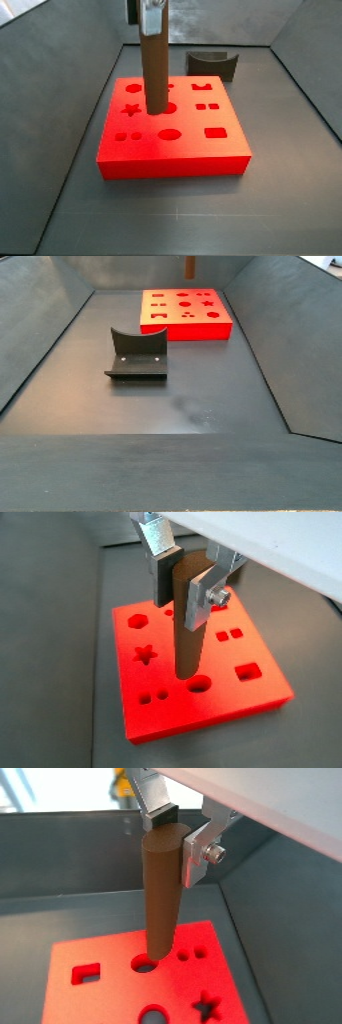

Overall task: Pick up the oval object. Move up. Move to above the board. Insert the oval object.
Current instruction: Insert the oval object.

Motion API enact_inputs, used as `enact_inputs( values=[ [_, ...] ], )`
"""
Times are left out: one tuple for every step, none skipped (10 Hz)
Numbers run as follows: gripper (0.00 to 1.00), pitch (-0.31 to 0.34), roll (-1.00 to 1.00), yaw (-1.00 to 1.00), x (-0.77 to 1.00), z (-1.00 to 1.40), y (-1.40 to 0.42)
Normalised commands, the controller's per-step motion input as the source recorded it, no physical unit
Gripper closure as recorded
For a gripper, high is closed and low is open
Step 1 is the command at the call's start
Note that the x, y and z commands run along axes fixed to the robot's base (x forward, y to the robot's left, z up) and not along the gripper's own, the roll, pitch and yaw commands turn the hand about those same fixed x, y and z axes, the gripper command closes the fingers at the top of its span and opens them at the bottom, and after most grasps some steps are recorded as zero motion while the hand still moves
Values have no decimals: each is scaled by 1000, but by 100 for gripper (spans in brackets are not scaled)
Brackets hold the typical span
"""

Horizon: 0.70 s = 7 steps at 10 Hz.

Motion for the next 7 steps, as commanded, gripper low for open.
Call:
enact_inputs(
  values=[
    [100, -21, -11, -1000, 0, -386, 0],
    [100, -19, -10, -1000, 0, -374, 0],
    [100, 0, -14, -1000, 0, -351, 0],
    [100, 0, -116, -963, 77, -74, -3],
    [100, 39, 0, -31, 106, 0, 0],
    [100, 0, -7, -189, 169, 0, 0],
    [100, 13, 0, -977, 0, 251, 0]
  ],
)
